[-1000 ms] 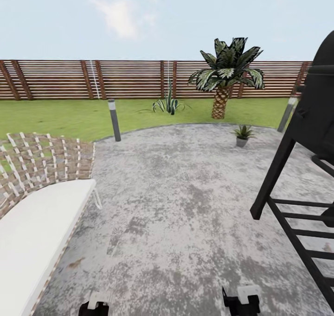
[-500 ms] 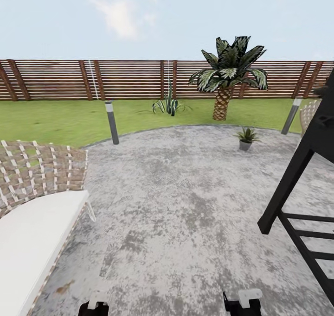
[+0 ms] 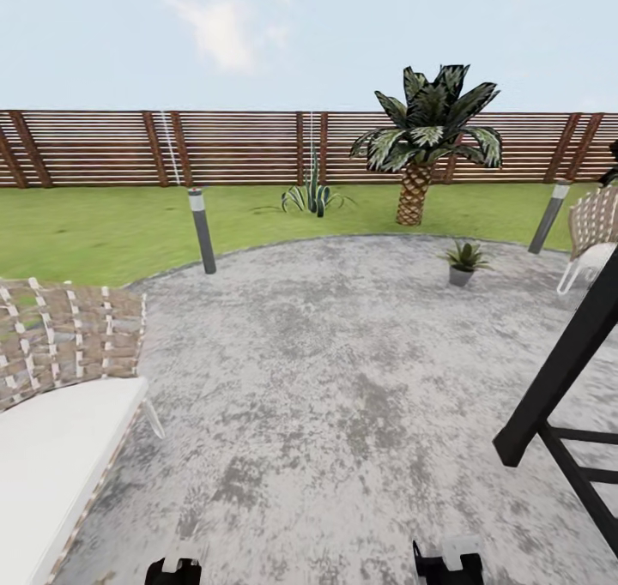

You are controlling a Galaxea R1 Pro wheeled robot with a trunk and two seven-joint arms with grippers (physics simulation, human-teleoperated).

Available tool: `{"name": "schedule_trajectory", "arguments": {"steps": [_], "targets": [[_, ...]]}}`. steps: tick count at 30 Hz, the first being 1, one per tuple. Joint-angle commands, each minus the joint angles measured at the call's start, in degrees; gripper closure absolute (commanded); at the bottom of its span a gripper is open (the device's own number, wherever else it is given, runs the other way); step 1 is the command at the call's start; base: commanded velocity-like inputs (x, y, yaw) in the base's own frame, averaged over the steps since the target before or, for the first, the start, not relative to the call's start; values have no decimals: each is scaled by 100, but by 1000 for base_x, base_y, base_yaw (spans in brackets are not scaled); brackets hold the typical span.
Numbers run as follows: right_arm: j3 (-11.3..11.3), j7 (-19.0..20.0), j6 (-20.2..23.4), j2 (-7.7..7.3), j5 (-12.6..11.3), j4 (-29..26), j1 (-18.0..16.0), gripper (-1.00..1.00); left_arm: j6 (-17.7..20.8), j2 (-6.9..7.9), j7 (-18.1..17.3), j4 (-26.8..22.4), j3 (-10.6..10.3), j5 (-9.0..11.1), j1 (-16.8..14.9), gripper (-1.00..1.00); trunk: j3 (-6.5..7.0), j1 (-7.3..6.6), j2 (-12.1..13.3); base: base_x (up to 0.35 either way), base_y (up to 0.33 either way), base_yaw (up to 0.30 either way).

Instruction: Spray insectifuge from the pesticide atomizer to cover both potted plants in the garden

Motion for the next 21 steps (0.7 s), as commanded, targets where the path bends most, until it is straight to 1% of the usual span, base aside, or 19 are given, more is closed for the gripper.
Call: {"name": "schedule_trajectory", "arguments": {"steps": [1, 12, 21], "targets": [[-38, -24, -16, 1, 61, 7, -5, -100, -18, 2, -18, 5, -41, 60, -3, 100, -5, 2, -2, 334, 0, 0], [-38, -30, -17, 5, 61, 7, -5, -100, -18, 2, -18, 5, -41, 60, -3, 100, -5, 2, -2, 334, 0, 0], [-38, -30, -18, 53, 53, 7, -6, -100, -18, 2, -18, 5, -41, 60, -3, 100, -5, 2, -2, 334, 0, 0]]}}
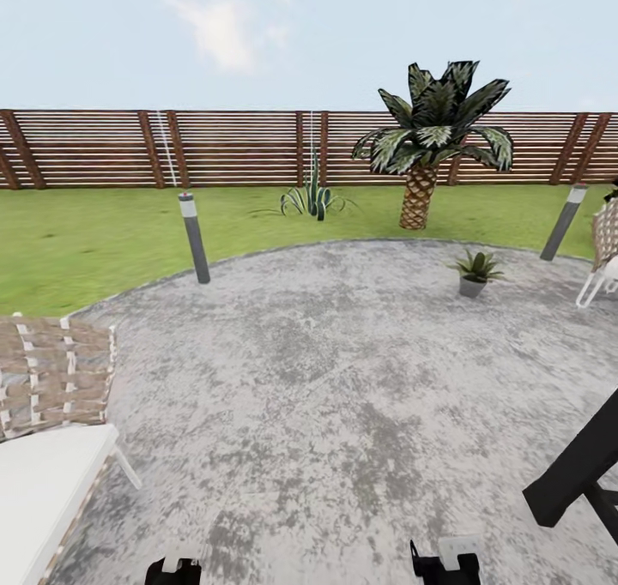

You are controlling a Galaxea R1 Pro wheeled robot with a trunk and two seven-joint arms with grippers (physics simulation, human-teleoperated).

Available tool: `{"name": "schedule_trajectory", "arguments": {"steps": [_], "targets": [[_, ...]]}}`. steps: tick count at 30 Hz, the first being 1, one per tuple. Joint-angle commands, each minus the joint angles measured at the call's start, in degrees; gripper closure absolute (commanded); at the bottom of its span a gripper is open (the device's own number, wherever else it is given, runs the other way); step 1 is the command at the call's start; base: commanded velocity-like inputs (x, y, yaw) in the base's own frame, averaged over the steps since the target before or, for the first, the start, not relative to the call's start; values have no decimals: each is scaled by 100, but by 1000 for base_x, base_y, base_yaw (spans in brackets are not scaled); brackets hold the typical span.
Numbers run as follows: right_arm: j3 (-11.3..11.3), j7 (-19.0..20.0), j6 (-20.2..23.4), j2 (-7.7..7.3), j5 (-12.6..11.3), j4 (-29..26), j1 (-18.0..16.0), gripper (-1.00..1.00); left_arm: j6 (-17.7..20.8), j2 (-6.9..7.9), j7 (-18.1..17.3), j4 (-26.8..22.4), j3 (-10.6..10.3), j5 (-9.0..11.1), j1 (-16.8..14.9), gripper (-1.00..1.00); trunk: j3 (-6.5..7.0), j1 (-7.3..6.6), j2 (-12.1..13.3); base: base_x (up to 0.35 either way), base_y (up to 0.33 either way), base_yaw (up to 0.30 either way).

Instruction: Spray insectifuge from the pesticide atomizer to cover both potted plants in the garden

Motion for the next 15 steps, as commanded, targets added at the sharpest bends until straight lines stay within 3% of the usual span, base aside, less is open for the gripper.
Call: {"name": "schedule_trajectory", "arguments": {"steps": [1, 15], "targets": [[-38, -23, -16, 1, 61, 7, -2, -100, -18, 2, -18, 5, -41, 60, -3, 100, -5, 2, -2, 334, 0, 0], [-38, -23, -15, 2, 65, 7, -3, -100, -18, 2, -18, 5, -41, 60, -3, 100, -5, 2, -2, 334, 0, -32]]}}
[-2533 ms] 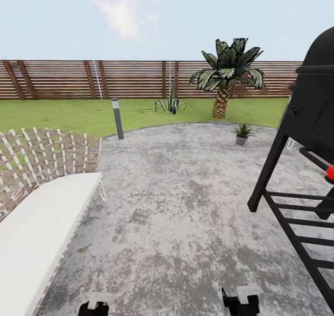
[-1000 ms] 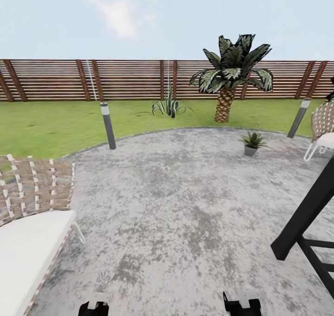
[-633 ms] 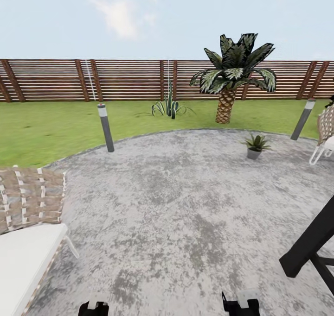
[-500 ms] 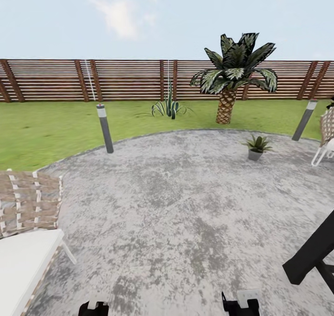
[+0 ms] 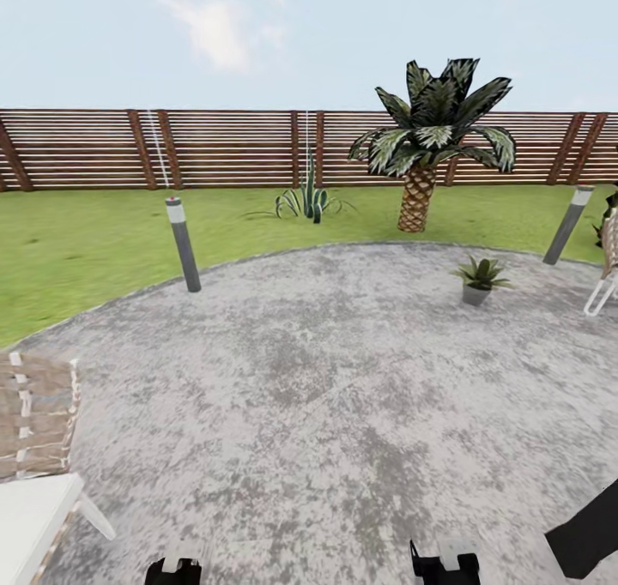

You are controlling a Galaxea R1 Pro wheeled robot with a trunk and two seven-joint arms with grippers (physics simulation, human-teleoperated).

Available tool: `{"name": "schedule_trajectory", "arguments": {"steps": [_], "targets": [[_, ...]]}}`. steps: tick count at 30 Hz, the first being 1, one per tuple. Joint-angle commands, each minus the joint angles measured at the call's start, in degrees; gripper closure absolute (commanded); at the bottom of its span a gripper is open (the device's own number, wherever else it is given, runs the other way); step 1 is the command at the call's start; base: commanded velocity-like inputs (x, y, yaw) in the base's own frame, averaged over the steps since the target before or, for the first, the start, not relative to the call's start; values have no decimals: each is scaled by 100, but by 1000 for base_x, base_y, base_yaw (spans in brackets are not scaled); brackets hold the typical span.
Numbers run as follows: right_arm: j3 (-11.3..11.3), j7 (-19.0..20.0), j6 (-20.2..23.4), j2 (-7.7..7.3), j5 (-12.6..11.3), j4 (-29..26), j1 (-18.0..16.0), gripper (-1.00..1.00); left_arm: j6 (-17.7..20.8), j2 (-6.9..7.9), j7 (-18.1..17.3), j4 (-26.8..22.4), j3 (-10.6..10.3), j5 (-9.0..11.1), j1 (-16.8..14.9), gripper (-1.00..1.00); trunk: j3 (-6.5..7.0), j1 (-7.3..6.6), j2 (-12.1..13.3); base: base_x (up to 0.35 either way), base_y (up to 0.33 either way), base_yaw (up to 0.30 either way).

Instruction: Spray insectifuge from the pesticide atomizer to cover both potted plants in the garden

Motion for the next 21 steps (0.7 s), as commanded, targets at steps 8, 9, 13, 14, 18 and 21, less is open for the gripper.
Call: {"name": "schedule_trajectory", "arguments": {"steps": [8, 9, 13, 14, 18, 21], "targets": [[-38, -24, -18, 1, 59, 7, -2, -100, -18, 2, -18, 4, -41, 60, -3, 100, -5, 2, -2, 334, 0, 0], [-38, -24, -17, 1, 58, 7, -3, -100, -18, 2, -18, 4, -41, 60, -3, 100, -5, 2, -2, 334, 0, 0], [-38, -24, -17, 1, 59, 7, -6, -100, -18, 2, -18, 4, -41, 60, -3, 100, -4, 2, -2, 334, 0, -25], [-38, -24, -17, 1, 58, 7, -5, -100, -18, 2, -18, 4, -41, 60, -3, 100, -2, 2, -2, 334, 0, -142], [-38, -24, -18, 1, 62, 7, -2, -100, -18, 2, -18, 4, -41, 60, -3, 100, 9, 2, -2, 334, 0, -218], [-38, -24, -17, 1, 62, 7, -5, -100, -18, 2, -18, 4, -41, 60, -3, 100, 17, 2, -2, 334, 0, -242]]}}
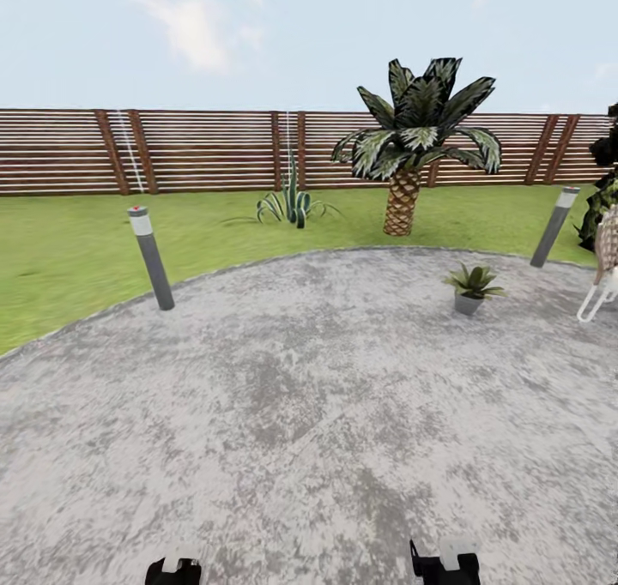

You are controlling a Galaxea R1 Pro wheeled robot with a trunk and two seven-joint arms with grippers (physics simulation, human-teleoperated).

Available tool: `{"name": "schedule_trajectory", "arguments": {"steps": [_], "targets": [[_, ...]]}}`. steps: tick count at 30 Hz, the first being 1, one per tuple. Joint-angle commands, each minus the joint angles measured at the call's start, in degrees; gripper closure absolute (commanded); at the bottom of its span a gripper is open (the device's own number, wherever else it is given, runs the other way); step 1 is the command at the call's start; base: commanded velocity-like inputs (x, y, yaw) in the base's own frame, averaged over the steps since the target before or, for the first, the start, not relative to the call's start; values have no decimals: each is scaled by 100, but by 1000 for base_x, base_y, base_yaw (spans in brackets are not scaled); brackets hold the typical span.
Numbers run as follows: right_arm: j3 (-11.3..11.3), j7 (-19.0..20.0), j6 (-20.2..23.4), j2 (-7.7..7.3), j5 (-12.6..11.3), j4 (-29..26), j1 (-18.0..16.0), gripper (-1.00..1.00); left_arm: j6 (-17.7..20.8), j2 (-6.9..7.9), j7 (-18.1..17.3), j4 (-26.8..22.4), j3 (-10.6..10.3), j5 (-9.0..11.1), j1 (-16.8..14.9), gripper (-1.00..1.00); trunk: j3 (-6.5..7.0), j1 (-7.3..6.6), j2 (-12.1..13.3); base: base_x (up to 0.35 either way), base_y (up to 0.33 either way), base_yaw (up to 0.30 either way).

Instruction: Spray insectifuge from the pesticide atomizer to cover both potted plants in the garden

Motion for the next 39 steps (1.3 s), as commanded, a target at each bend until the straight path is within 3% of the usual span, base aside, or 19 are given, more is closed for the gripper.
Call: {"name": "schedule_trajectory", "arguments": {"steps": [1, 12, 39], "targets": [[-38, -23, -17, 2, 63, 9, -7, -100, -18, 3, -18, 3, -40, 60, -2, 100, -4, 2, -2, 334, 0, -245], [-38, -23, -17, 2, 65, 9, -6, -100, -18, -1, -18, 3, -40, 60, -2, 100, -3, 2, -2, 334, 0, -235], [-38, -23, -17, 2, 65, 9, -7, -100, -18, -6, -18, 3, -40, 60, -2, 100, -3, 2, -2, 334, 0, -40]]}}
